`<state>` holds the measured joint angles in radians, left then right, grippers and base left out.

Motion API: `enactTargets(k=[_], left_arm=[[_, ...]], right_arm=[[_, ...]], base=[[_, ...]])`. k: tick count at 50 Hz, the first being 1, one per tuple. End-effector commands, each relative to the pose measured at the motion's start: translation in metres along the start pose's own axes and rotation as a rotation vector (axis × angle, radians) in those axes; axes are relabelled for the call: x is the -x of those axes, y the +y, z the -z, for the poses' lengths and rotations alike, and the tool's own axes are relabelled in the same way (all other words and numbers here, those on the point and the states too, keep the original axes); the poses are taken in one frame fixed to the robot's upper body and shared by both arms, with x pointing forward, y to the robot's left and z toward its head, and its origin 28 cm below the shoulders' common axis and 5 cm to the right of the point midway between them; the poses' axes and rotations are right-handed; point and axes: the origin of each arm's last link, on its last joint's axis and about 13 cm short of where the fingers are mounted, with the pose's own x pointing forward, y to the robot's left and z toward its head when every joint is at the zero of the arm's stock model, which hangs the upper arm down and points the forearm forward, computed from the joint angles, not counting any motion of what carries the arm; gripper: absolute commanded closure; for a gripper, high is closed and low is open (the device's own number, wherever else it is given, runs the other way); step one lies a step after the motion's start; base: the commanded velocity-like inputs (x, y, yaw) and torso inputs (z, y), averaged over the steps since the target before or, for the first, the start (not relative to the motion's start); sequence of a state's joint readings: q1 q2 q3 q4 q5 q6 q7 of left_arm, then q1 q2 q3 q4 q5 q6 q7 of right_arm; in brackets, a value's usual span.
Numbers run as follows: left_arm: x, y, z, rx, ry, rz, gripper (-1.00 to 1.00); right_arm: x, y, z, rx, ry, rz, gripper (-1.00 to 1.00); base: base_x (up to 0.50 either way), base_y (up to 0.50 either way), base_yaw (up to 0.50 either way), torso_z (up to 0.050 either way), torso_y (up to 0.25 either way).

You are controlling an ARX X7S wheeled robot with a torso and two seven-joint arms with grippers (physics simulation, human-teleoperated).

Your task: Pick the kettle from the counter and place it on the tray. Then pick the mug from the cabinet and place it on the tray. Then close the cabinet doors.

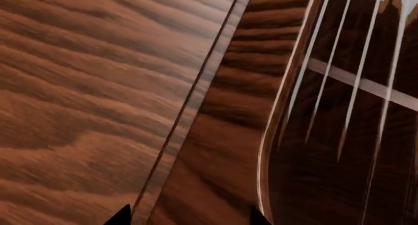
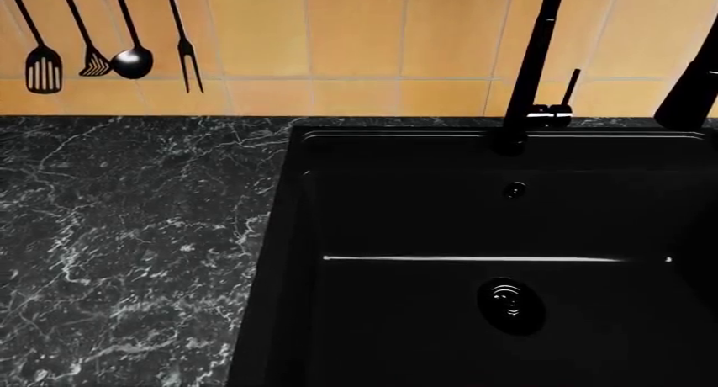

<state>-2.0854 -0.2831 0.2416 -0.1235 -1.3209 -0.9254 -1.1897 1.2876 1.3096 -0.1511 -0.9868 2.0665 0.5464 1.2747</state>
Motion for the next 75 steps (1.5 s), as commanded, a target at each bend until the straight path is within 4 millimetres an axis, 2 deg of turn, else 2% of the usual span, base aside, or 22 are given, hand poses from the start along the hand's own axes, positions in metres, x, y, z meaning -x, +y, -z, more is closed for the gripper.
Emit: enactTargets(k=[1, 19, 27, 42, 51, 64, 75], left_arm=[[0.045, -0.059, -0.013, 0.218, 0.172, 0.752, -1.0], [0.063, -0.074, -0.047, 0.322, 0.183, 0.859, -1.0], [0.07, -0.08, -0.047, 0.326, 0.202, 0.889, -1.0], [0.05, -0.077, -0.011, 0.259, 0.264, 0.811, -1.0], [0.045, -0.076, 0.013, 0.219, 0.317, 0.792, -1.0], [0.034, -0.076, 0.049, 0.071, 0.427, 0.772, -1.0], [0.031, -0.078, 0.068, -0.017, 0.472, 0.767, -1.0]], right_arm=[[0.002, -0.001, -0.001, -0.023, 0.003, -0.014, -1.0], [0.006, 0.001, -0.008, -0.011, -0.02, -0.03, -1.0], [0.007, 0.002, -0.008, -0.012, -0.022, -0.034, -1.0], [0.006, 0.0, -0.007, -0.017, -0.021, -0.034, -1.0], [0.006, 0.001, -0.006, -0.016, -0.019, -0.036, -1.0], [0.006, 0.001, -0.006, -0.018, -0.02, -0.04, -1.0], [0.007, 0.0, -0.005, -0.02, -0.017, -0.039, -1.0]], base=[[0.0, 0.0, 0.0, 0.0, 0.0], [0.0, 0.0, 0.0, 0.001, 0.0], [0.0, 0.0, 0.0, 0.0, 0.0], [0.0, 0.0, 0.0, 0.0, 0.0], [0.0, 0.0, -0.01, 0.0, 0.0], [0.0, 0.0, -0.01, 0.0, 0.0], [0.0, 0.0, -0.01, 0.0, 0.0]])
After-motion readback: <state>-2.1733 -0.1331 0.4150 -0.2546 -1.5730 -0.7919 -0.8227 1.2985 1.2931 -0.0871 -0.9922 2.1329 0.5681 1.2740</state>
